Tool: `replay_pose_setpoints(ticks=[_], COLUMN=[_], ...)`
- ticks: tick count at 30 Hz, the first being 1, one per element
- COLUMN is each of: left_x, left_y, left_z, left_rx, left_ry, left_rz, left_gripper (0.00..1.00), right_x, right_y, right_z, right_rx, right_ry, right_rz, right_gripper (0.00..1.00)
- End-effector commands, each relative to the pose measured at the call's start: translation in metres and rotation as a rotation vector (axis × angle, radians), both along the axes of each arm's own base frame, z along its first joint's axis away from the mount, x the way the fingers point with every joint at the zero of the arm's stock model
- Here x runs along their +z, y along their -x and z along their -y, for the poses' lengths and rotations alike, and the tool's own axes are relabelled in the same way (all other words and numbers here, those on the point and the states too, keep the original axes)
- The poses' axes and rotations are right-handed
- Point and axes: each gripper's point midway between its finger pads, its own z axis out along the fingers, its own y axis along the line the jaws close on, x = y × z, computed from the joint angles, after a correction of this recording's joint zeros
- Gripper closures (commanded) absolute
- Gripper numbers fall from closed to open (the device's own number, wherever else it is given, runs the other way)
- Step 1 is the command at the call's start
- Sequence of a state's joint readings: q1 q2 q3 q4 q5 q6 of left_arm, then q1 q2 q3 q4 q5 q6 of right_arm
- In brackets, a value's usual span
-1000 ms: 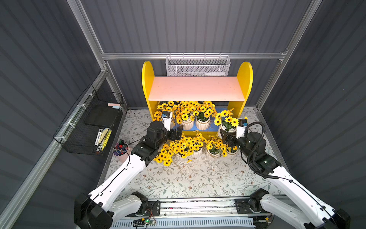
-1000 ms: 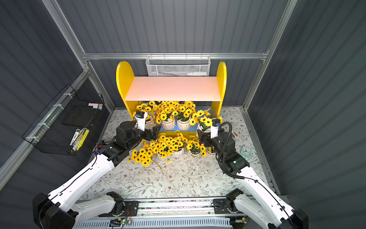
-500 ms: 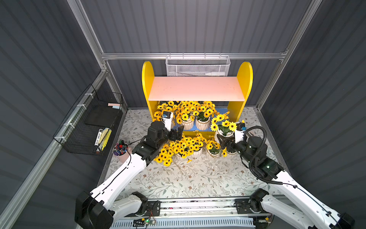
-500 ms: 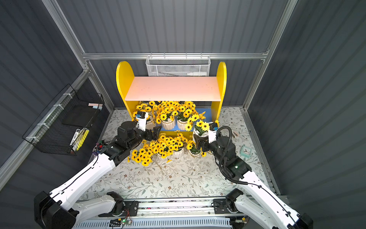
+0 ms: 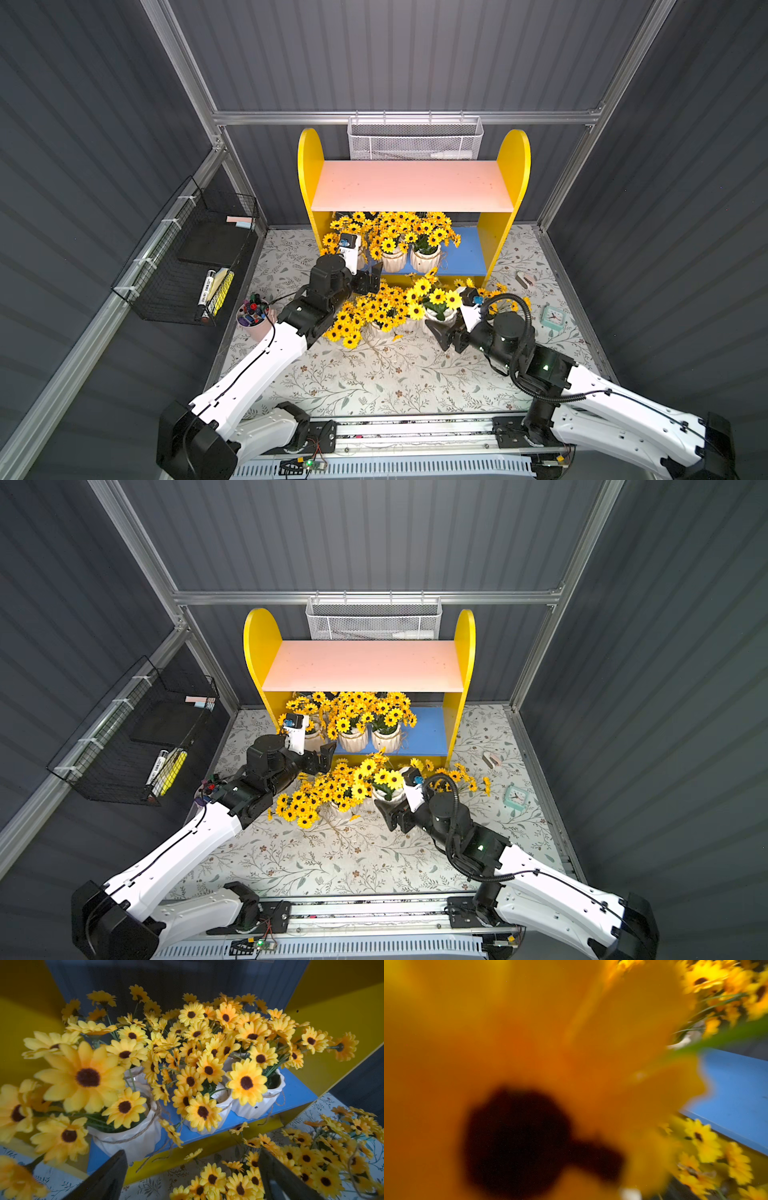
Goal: Take the sunflower pots off the shelves
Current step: Place the sunflower pot at the center of the board.
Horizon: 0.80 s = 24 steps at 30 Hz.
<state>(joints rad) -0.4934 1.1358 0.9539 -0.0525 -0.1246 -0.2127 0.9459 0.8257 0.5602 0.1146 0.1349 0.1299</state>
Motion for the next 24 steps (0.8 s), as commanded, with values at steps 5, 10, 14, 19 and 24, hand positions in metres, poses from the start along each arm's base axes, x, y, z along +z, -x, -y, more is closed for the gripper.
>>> replay_pose_setpoints(ticks=[5,10,14,19,24], left_x=[0.008,0.012,0.015,0.021,0.022], left_y=[-0.002,-0.001,-0.001,0.001,0.003], left_z=[-0.025,-0.037,-0.046,-0.051,-0.054], left_rx=[0.113,0.168,0.209,0.229,0.238], left_ry=[-0.05,-0.07,-0.094,-0.098,-0.09], left_rz=[0.049,0.068,0.086,0.102,0.108], left_gripper=[0.0,0.01,0.01,0.01,0.01], right_x=[0.018,-0.004,-0.03,-0.065,-0.089], right_y=[0.033,0.052,0.057,0.066,0.071], right_z=[-0.063,-0.099,-0.121,-0.157,-0.193], right_rx=[0.144,0.224,0.248,0.321,0.355], right_ry=[-0.113,-0.095,-0.026,0.001,-0.029], right_rz=[0.121,0.109,0.115,0.048,0.058], right_gripper=[1.0,1.0,1.0,1.0,1.0])
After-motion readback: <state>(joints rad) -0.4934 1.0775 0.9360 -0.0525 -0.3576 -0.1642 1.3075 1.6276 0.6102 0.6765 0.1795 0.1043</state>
